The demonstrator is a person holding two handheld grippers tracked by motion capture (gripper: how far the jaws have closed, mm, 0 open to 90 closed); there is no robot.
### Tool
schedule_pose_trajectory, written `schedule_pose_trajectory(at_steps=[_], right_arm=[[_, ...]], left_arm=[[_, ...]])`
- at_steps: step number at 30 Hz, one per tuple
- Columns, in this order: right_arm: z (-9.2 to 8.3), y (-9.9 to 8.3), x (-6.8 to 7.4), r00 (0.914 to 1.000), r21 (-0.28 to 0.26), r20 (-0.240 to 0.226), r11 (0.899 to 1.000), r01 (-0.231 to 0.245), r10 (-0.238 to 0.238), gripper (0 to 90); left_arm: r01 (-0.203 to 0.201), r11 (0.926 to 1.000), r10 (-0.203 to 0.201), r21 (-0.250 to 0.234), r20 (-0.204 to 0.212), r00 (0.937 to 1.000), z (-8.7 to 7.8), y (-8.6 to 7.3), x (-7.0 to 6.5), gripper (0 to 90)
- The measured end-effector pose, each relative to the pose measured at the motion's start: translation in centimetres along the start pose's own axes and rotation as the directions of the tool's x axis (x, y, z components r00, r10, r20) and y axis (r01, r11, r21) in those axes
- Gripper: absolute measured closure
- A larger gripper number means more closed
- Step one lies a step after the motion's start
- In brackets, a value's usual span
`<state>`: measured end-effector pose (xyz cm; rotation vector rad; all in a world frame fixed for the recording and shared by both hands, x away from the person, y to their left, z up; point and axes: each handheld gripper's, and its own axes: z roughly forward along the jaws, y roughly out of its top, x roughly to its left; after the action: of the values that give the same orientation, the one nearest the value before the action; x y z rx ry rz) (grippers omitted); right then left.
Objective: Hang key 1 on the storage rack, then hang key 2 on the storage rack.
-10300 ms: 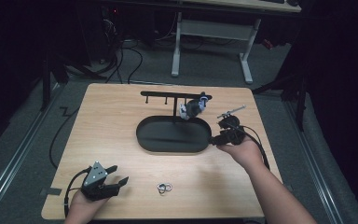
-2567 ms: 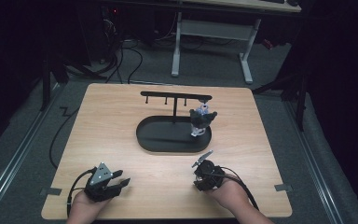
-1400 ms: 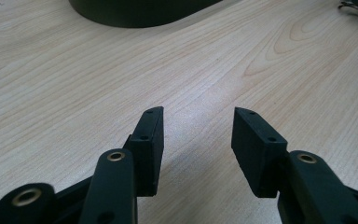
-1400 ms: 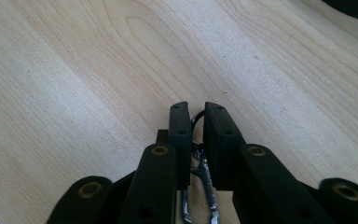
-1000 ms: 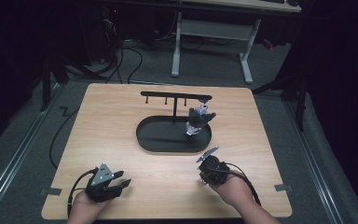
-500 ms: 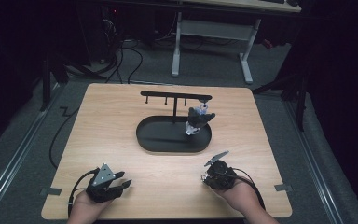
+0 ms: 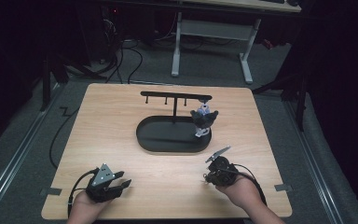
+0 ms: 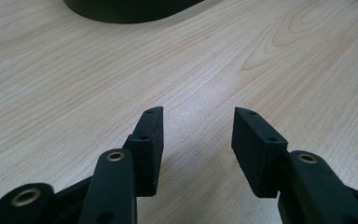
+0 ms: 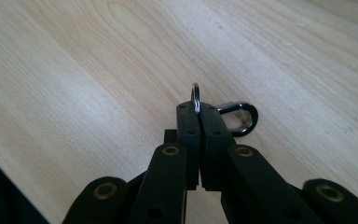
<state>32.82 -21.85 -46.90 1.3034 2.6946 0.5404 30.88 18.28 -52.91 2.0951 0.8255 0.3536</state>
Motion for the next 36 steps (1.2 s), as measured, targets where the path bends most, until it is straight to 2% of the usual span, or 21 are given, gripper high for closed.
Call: schedule_pose_trajectory(at_steps=[2, 3, 7, 12, 15, 27, 36], right_arm=[[-0.7, 0.1, -0.3, 1.0, -0.007, 0.002, 1.0, 0.009, -0.009, 89.1], [-1.1, 0.1, -0.4, 1.0, -0.011, 0.0, 1.0, -0.003, 0.003, 89.1], [-2.3, 0.5, -0.8, 1.0, -0.018, 0.006, 1.0, 0.0, 0.0, 89.1], [-3.4, 1.1, -0.9, 0.9999, -0.051, 0.0, 0.999, -0.013, 0.013, 89.1], [-3.8, 1.4, -0.8, 0.9998, -0.059, 0.0, 0.998, -0.02, 0.02, 89.1], [-5.0, 2.8, -0.9, 0.9999, -0.069, 0.009, 0.998, 0.004, -0.004, 89.0], [-5.8, 5.2, -1.0, 0.9999, -0.065, 0.004, 0.998, 0.016, -0.016, 89.0]], left_arm=[[-0.004, 1.0, 0.004, -0.003, -0.002, 1.0, 0.0, 0.0, 0.0, 54.1], [-0.003, 1.0, 0.003, -0.004, -0.002, 1.0, 0.0, 0.0, -0.1, 53.9], [0.003, 1.0, -0.003, -0.008, 0.0, 1.0, 0.0, -0.2, 0.0, 53.8], [0.009, 0.9998, -0.009, -0.021, 0.0, 1.0, -0.1, -0.2, 0.2, 53.8], [0.005, 0.9996, -0.005, -0.028, 0.0, 1.0, -0.1, 0.0, 0.1, 53.8], [-0.008, 0.9995, 0.008, -0.031, -0.002, 1.0, 0.0, 0.2, -0.1, 53.6], [0.003, 0.9992, -0.002, -0.041, 0.003, 1.0, -0.3, 0.0, 0.1, 53.6]])
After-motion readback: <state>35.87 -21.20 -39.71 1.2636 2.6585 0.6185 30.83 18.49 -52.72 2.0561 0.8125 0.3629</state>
